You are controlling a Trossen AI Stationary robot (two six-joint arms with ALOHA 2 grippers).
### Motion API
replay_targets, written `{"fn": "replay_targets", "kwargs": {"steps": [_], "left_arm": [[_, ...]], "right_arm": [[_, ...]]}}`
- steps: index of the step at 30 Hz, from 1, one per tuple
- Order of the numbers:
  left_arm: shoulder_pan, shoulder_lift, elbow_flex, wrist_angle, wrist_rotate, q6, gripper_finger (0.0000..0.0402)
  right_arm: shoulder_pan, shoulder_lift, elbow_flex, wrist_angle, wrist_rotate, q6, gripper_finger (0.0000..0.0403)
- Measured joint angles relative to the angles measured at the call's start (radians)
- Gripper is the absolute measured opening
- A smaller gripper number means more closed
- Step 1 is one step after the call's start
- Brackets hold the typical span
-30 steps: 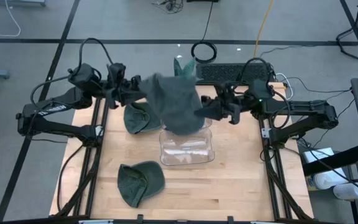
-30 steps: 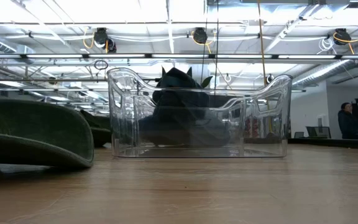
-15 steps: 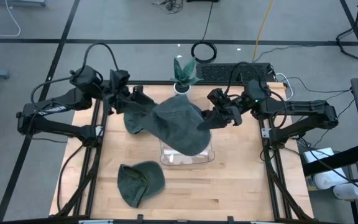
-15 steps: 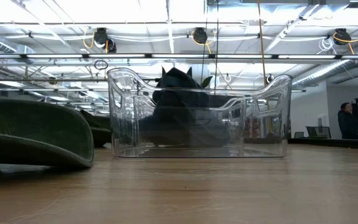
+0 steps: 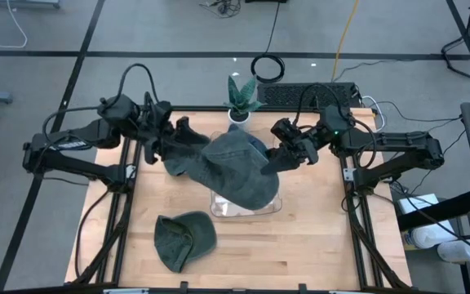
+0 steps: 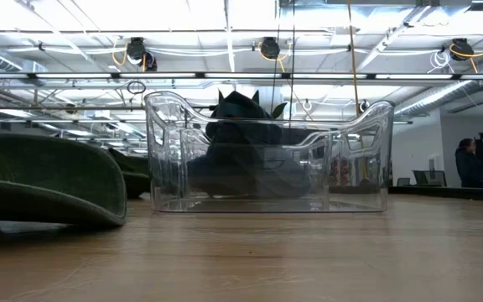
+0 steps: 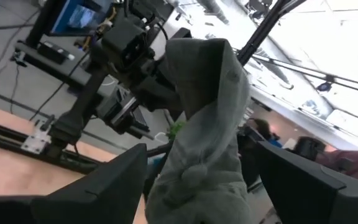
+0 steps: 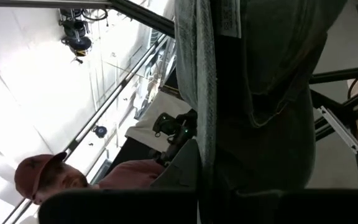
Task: Pick & Place hat
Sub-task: Put the top right black cap into the bottom transparent bin
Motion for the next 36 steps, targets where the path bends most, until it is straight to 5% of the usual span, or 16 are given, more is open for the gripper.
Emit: {"fn": "replay_targets", "kwargs": {"steps": [21, 36], "left_arm": [[-0.158, 0.157, 0.0, 0.142, -0.05, 0.051, 0.0294], [-0.172, 0.155, 0.0, 0.14, -0.052, -0.067, 0.0078]], "right_arm": [[0.0, 0.0, 0.0, 0.0, -0.104, 0.023, 0.0], [-0.014, 0.0, 0.0, 0.0, -0.127, 0.023, 0.0]]}}
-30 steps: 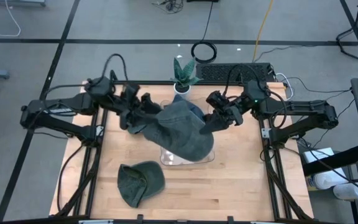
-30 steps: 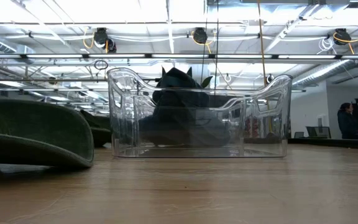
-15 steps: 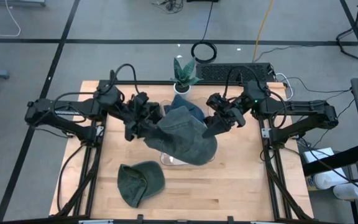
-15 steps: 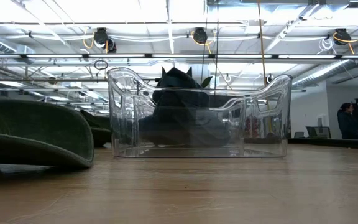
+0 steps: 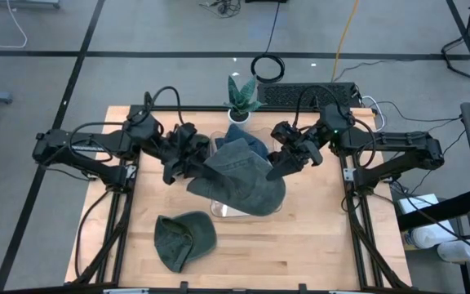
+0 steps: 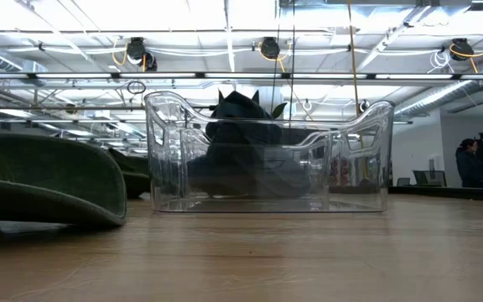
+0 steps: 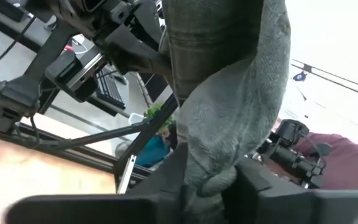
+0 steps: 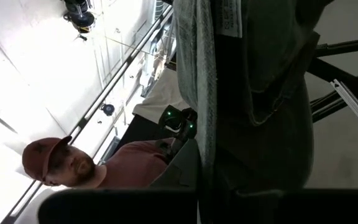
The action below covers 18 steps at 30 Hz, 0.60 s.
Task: Pick & Place hat
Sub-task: Put the top right black cap into the bottom transparent bin
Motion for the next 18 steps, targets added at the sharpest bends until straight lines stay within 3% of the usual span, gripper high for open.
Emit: {"fn": "replay_targets", "kwargs": {"steps": [5, 13, 18], "left_arm": [[0.0, 0.0, 0.0, 0.037, 0.002, -0.03, 0.0014], [-0.001, 0.0, 0.0, 0.244, 0.01, -0.083, 0.0012], [-0.012, 0.0, 0.0, 0.26, -0.04, -0.114, 0.0012]], "right_arm": [[0.0, 0.0, 0.0, 0.0, 0.001, -0.025, 0.0007], [-0.029, -0.003, 0.0, 0.0, -0.01, -0.156, 0.0025], [-0.113, -0.022, -0.001, -0.002, -0.101, -0.193, 0.0024]]}}
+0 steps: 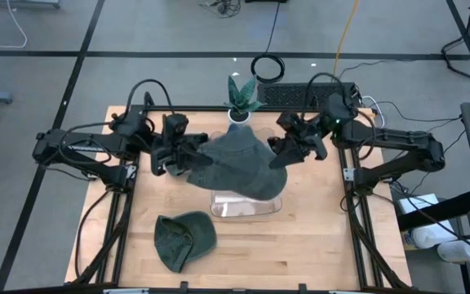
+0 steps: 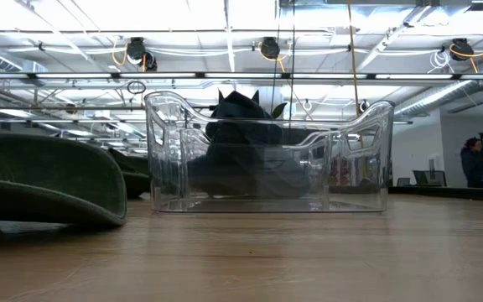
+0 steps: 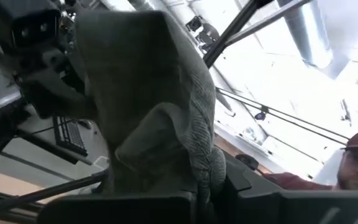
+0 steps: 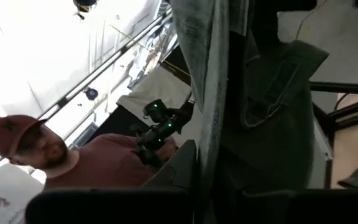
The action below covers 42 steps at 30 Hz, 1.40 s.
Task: Pick & Place hat
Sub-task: Put the top right black cap into the bottom transparent bin
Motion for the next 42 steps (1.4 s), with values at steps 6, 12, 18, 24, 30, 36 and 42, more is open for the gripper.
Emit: {"fn": "replay_targets", "kwargs": {"steps": [6, 12, 18, 24, 30, 36, 42], "left_arm": [[-0.055, 0.0, 0.0, 0.03, -0.074, 0.021, 0.0012], [-0.112, 0.003, 0.0, 0.042, -0.166, 0.06, 0.0012], [-0.141, -0.001, 0.0, 0.045, -0.218, 0.085, 0.0012], [-0.17, 0.0, 0.0, 0.047, -0.311, 0.089, 0.0012], [-0.209, 0.012, 0.0, 0.057, -0.43, 0.091, 0.0012], [-0.27, 0.01, 0.0, 0.08, -0.549, 0.123, 0.0012], [-0.322, 0.029, 0.0, 0.066, -0.709, 0.141, 0.0012]], "right_arm": [[-0.101, -0.033, 0.0, 0.003, -0.05, -0.003, 0.0014], [-0.167, -0.039, 0.0, 0.003, -0.129, -0.011, 0.0019], [-0.169, -0.039, 0.0, 0.0, -0.167, -0.019, 0.0097], [-0.221, -0.039, 0.0, 0.001, -0.243, 0.003, 0.0197], [-0.342, -0.043, 0.0, -0.062, -0.323, -0.001, 0.0239], [-0.479, -0.061, 0.0, -0.065, -0.344, -0.071, 0.0228], [-0.579, -0.095, 0.0, -0.035, -0.339, -0.148, 0.0216]]}}
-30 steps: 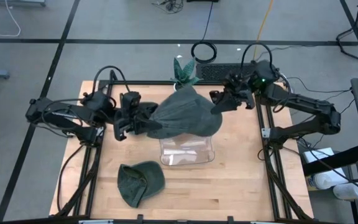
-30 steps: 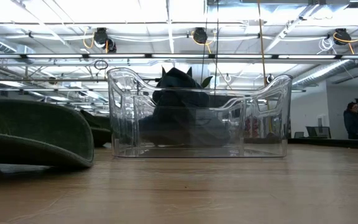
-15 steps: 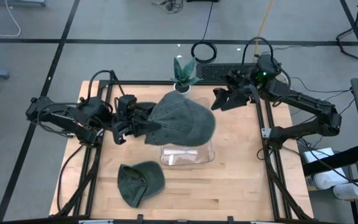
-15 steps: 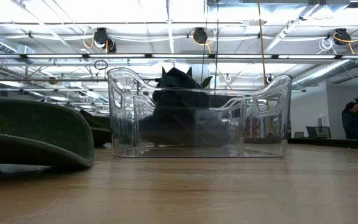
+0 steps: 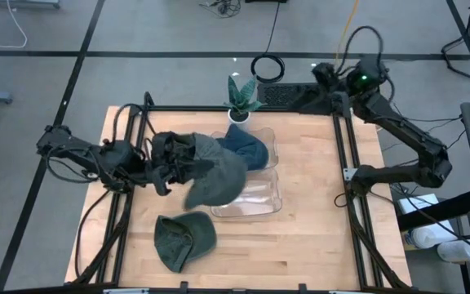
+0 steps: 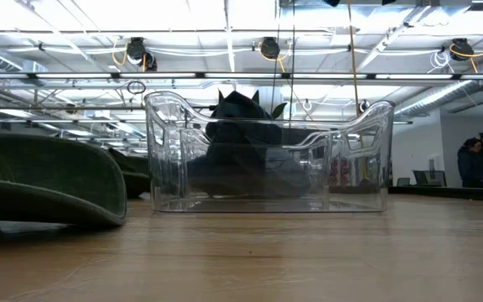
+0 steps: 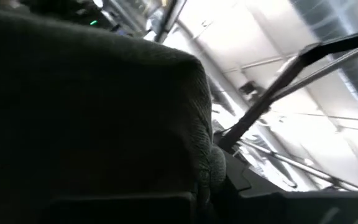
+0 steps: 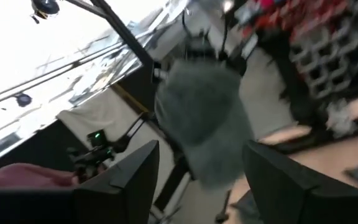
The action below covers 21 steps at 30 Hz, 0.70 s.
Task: Pick & Place hat
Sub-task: Put the top right black cap into the bottom transparent bin
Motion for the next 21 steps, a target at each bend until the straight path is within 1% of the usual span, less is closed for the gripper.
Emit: {"fn": "replay_targets", "kwargs": {"steps": [5, 13, 17, 21], "left_arm": [[-0.012, 0.049, 0.0, -0.007, -0.076, -0.041, 0.0012], [0.018, 0.154, 0.0, -0.008, -0.079, -0.061, 0.0012], [0.03, 0.2, 0.0, -0.005, -0.127, -0.049, 0.0012], [0.03, 0.243, 0.0, -0.006, -0.135, -0.019, 0.0012]], "right_arm": [[-0.039, -0.03, 0.0, 0.112, 0.032, 0.002, 0.0216], [-0.044, -0.091, 0.0, 0.269, 0.166, -0.033, 0.021], [-0.044, -0.117, 0.0, 0.301, 0.194, -0.042, 0.021], [-0.044, -0.138, 0.0, 0.301, 0.206, -0.074, 0.021]]}}
